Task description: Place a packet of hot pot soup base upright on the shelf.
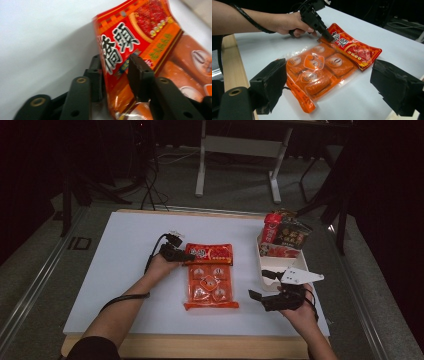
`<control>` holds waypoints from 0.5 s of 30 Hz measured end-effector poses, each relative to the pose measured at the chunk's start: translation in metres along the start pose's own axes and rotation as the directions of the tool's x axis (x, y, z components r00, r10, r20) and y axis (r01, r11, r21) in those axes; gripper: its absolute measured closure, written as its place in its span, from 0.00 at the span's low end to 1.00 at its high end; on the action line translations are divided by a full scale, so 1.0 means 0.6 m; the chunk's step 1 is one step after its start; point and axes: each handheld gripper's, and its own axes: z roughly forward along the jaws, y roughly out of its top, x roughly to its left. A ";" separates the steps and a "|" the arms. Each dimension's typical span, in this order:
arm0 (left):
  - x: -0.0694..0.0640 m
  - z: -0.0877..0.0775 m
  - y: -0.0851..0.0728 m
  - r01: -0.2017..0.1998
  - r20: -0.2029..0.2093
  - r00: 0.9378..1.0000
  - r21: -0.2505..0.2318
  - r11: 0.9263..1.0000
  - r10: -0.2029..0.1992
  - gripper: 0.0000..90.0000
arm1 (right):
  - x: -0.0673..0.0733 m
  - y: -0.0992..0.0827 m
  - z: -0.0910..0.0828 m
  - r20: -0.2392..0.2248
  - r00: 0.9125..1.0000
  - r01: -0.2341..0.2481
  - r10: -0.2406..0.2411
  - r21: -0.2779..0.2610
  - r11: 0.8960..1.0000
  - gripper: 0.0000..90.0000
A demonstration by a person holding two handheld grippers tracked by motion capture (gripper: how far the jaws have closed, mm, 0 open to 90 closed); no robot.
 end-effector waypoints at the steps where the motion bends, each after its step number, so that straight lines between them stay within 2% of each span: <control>1: -0.003 0.002 0.002 -0.003 0.008 1.000 0.005 1.000 0.003 0.81 | 0.000 0.000 0.001 0.001 1.000 -0.005 0.005 0.000 1.000 0.16; 3: -0.007 0.002 0.004 -0.016 0.005 1.000 0.014 1.000 0.016 0.94 | -0.002 0.000 0.001 -0.002 1.000 -0.013 0.013 -0.006 1.000 0.16; 4: -0.016 0.002 0.006 -0.046 -0.011 0.999 0.025 0.999 0.046 0.97 | -0.003 0.000 0.001 0.001 1.000 -0.015 0.015 -0.007 1.000 0.16; 6: -0.020 0.001 0.007 -0.060 -0.025 0.998 0.029 0.998 0.061 0.98 | -0.004 0.001 0.000 0.001 1.000 -0.019 0.019 -0.008 1.000 0.17; 8: -0.023 -0.010 0.011 -0.048 -0.016 0.999 0.005 0.999 0.048 0.99 | -0.005 0.002 -0.001 0.011 1.000 -0.022 0.022 -0.011 1.000 0.17; 11: -0.031 -0.027 0.016 -0.051 -0.007 0.999 -0.023 0.998 0.051 0.99 | -0.006 0.002 -0.002 0.025 0.999 -0.024 0.024 -0.012 1.000 0.17; 14: -0.039 -0.042 0.020 -0.068 -0.002 0.998 -0.048 0.996 0.068 0.99 | -0.006 0.003 -0.003 0.030 0.999 -0.027 0.027 -0.014 1.000 0.17; 15: -0.047 -0.055 0.024 -0.075 0.009 0.997 -0.071 0.995 0.075 0.99 | -0.006 0.005 -0.003 0.037 0.999 -0.026 0.026 -0.011 1.000 0.18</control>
